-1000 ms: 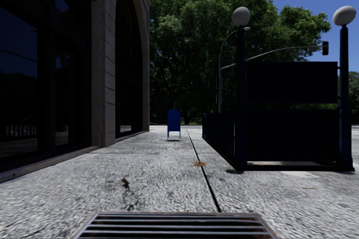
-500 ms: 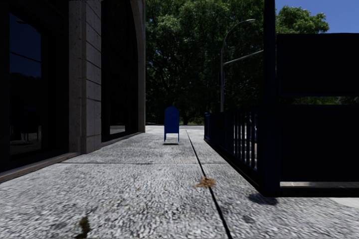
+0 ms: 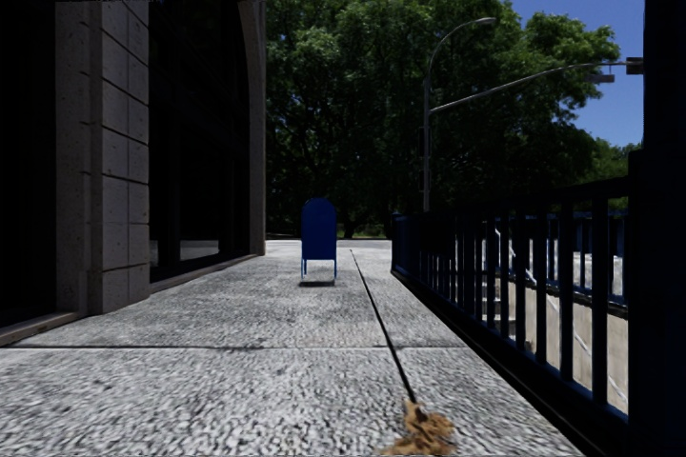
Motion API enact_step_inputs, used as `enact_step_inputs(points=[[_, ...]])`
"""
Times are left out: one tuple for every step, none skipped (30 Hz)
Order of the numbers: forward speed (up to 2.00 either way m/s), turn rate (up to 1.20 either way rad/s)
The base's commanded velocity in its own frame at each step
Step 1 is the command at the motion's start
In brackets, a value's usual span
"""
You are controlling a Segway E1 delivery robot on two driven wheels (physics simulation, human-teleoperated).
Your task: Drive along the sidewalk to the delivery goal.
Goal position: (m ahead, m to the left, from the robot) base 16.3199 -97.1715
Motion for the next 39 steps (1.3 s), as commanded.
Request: enact_step_inputs(points=[[2.0, -0.22], [2.0, -0.24], [2.0, -0.25], [2.0, -0.25], [2.0, -0.25], [2.0, -0.25], [2.0, -0.25], [2.0, -0.25], [2.0, -0.25], [2.0, -0.25], [2.0, -0.25], [2.0, -0.25], [2.0, -0.25], [2.0, -0.25], [2.0, -0.25], [2.0, -0.25], [2.0, -0.22], [2.0, -0.2], [2.0, -0.2], [2.0, -0.2], [2.0, -0.2], [2.0, -0.2], [2.0, -0.2], [2.0, -0.2], [2.0, -0.2], [2.0, -0.2], [2.0, -0.14], [2.0, 0.0], [2.0, 0.0], [2.0, 0.0], [2.0, 0.0], [2.0, 0.0], [2.0, 0.0], [2.0, 0.0], [2.0, 0.0], [2.0, 0.0], [2.0, 0.0], [2.0, 0.0], [2.0, 0.0]])
